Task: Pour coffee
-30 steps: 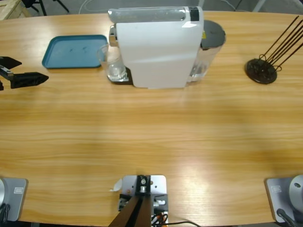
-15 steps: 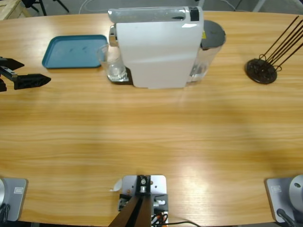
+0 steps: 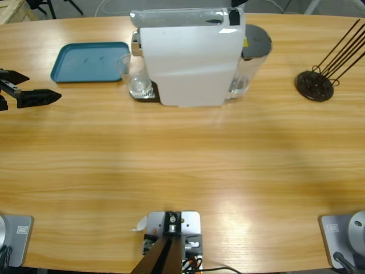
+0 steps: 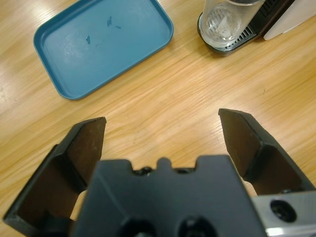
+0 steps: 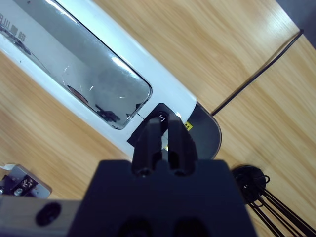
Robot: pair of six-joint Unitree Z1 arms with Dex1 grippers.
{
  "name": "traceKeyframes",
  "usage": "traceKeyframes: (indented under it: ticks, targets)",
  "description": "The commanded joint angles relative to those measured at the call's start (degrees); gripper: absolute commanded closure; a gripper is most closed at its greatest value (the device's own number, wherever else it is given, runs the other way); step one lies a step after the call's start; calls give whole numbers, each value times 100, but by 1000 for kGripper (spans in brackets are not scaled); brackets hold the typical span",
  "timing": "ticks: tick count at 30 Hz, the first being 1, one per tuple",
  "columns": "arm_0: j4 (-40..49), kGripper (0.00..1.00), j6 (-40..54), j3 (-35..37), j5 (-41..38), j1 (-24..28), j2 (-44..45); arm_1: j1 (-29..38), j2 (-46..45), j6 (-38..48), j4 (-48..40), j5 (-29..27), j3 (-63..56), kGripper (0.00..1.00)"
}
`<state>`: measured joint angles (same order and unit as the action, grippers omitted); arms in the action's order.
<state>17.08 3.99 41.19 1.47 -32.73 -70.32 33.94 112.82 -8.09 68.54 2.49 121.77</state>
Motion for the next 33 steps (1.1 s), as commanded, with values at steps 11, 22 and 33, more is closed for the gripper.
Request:
traceKeyframes:
  ticks: [11,22,33]
  targets:
    - [15,0,-65,-6,29,-67,-184,95,179,62,-383,24,-837,1000]
    - [15,0,-73,-6,11,-67,-157,95,-467,70,-373,-106,-488,980]
    - [15,0,-73,-6,-28,-67,-157,98,-862,158,-341,-152,-892,0]
